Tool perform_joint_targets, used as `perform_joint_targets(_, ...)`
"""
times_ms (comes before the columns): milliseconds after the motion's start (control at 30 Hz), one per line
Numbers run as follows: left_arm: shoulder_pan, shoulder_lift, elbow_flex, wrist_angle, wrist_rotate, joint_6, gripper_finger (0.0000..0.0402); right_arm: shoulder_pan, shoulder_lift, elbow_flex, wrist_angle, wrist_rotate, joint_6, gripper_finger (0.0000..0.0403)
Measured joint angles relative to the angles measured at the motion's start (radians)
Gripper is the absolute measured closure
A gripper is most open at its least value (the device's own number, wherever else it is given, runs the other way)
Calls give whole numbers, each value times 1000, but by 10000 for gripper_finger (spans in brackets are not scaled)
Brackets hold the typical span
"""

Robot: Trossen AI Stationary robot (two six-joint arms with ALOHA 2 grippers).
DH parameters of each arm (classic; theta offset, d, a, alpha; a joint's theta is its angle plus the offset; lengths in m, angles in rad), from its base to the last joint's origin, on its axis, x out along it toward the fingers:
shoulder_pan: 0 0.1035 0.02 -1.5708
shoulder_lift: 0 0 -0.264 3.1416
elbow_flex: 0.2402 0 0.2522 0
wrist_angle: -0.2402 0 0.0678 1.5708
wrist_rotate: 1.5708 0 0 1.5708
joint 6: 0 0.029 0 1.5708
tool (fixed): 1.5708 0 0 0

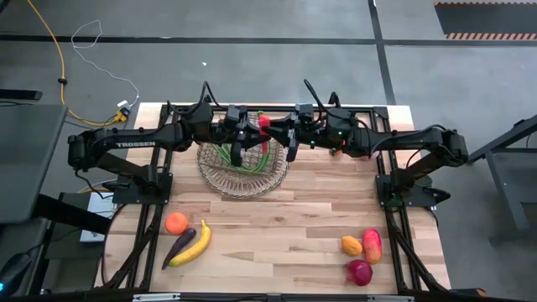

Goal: Build produce basket
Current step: Put the orange carrot into the wire basket

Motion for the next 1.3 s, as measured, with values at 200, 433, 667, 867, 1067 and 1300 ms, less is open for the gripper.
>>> perform_joint_targets(200, 19, -18, 0, -26, -1, 18, 344, -9, -30, -1, -31, 5, 16, 249)
perform_joint_targets(433, 106, -116, -1, -204, -6, 70, 355, -51, -148, -1, -198, 12, -7, 176)
perform_joint_targets(667, 203, -269, 0, -432, -43, 157, 357, -89, -223, -1, -318, 74, -42, 167)
perform_joint_targets(867, 217, -262, 24, -589, -124, 295, 357, -106, -227, -1, -336, 78, -40, 167)
perform_joint_targets(1067, 218, -50, 168, -908, -199, 575, 357, -105, -227, -1, -356, 77, -34, 167)
perform_joint_targets(1300, 228, 183, 173, -948, -183, 805, 357, -105, -227, -1, -369, 77, -34, 167)
